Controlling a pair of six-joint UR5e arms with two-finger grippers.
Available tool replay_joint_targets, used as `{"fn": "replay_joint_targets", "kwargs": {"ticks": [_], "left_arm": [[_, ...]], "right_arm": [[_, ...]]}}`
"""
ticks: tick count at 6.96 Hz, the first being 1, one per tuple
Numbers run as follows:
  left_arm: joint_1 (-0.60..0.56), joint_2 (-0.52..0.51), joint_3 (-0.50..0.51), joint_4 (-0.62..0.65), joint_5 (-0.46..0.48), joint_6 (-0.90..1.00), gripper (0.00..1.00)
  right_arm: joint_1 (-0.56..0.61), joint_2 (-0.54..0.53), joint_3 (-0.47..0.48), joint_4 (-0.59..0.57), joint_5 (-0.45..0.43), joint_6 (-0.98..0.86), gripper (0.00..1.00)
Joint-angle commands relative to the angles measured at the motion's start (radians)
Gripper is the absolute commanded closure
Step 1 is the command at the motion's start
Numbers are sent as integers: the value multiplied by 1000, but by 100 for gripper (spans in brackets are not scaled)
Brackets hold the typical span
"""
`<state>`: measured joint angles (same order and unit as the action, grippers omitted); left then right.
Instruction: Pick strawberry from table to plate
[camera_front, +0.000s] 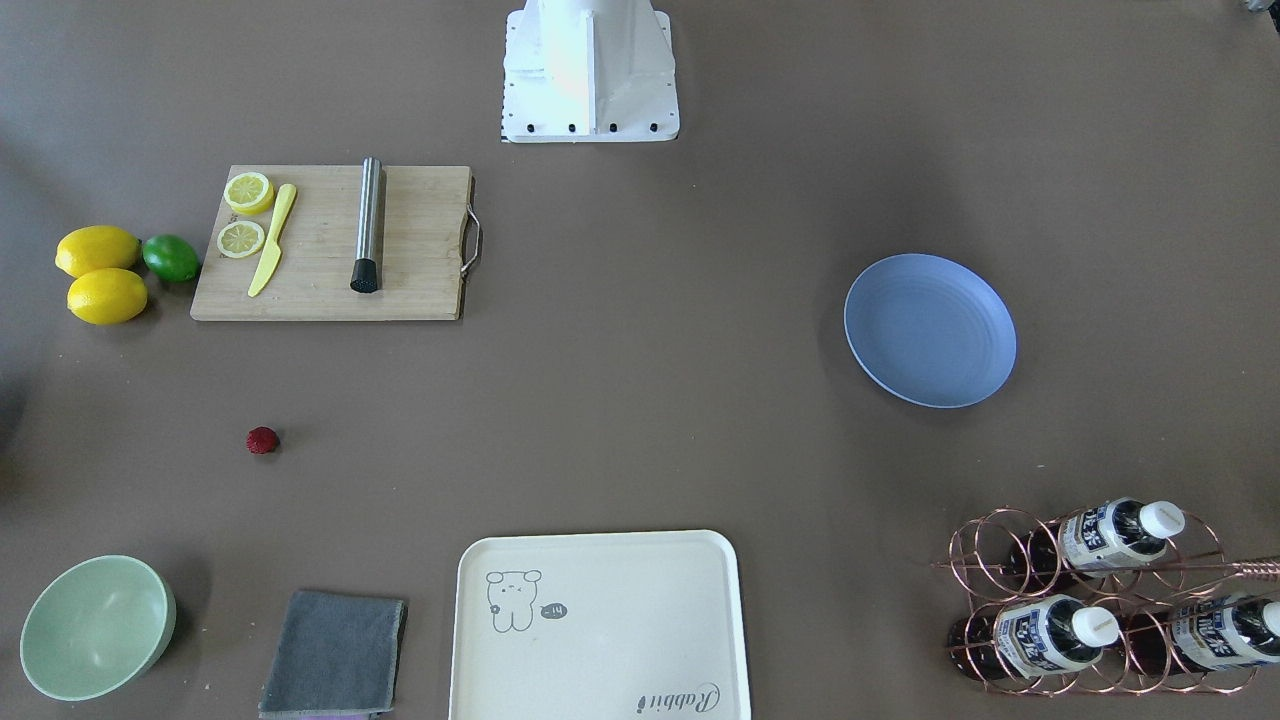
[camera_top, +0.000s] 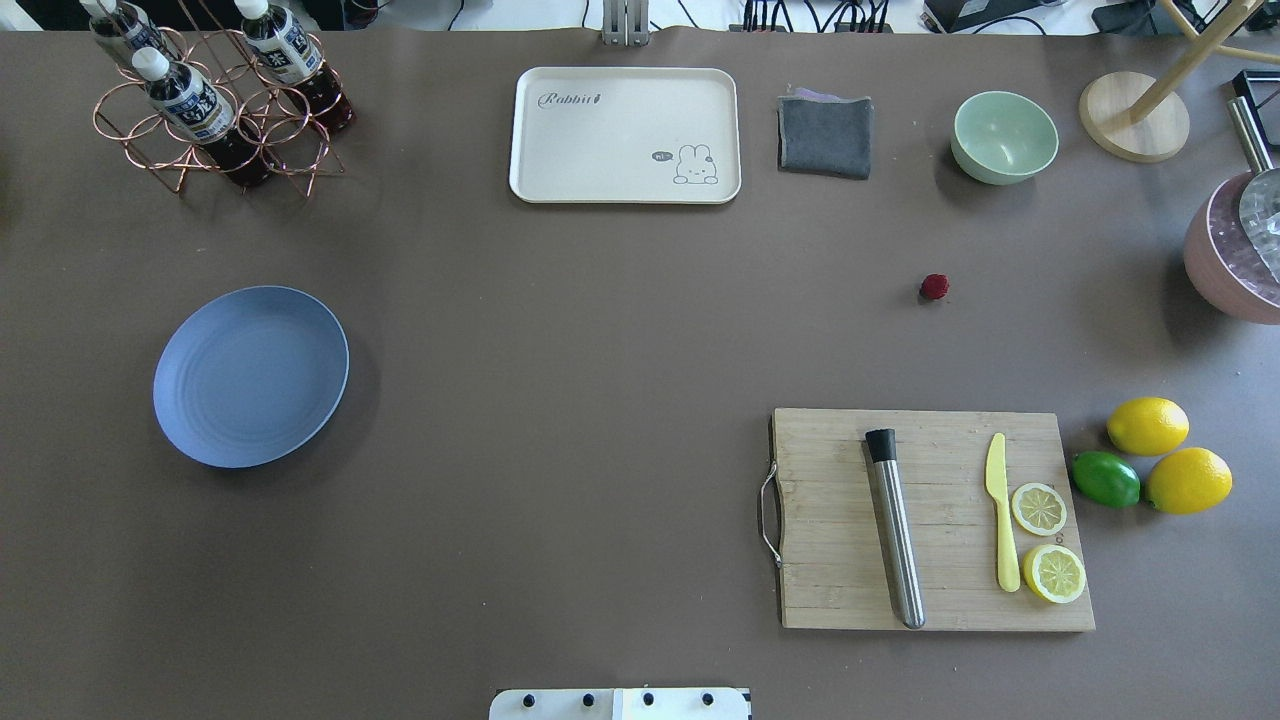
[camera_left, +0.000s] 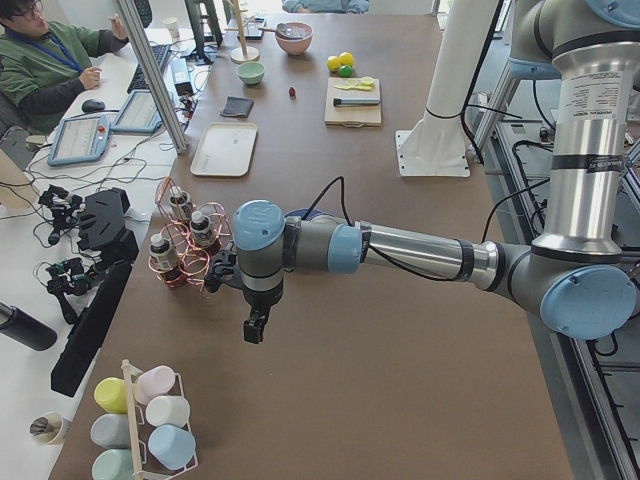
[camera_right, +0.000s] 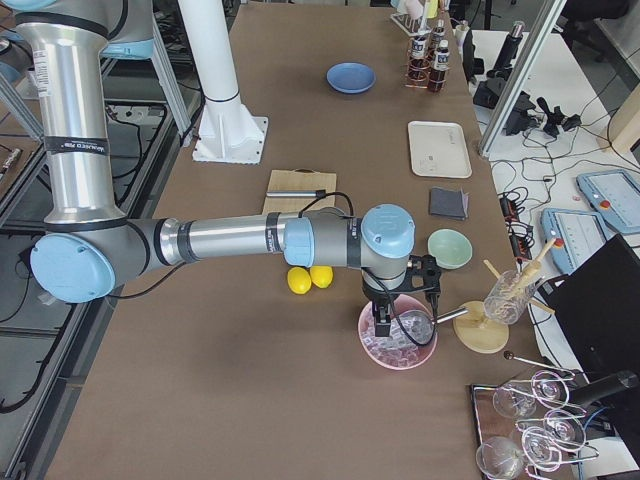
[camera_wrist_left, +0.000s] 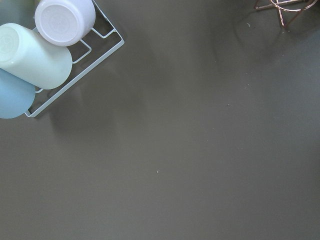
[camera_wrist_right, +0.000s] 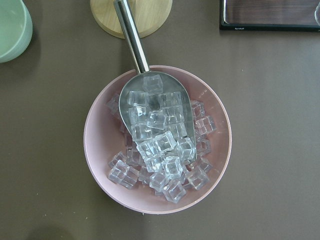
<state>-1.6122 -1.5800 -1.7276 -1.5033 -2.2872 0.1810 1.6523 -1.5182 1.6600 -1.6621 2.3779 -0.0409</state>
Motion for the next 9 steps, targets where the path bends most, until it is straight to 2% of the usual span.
{"fn": "replay_joint_targets", "kwargs": {"ticks": [1, 9], "left_arm": [[0, 0, -1, -2, 0, 2, 2], [-12, 9, 3, -2, -2, 0, 2]], "right_arm": [[0, 7, -6, 1, 3, -5, 0], [-9, 6, 1, 1, -2, 0, 0]]}}
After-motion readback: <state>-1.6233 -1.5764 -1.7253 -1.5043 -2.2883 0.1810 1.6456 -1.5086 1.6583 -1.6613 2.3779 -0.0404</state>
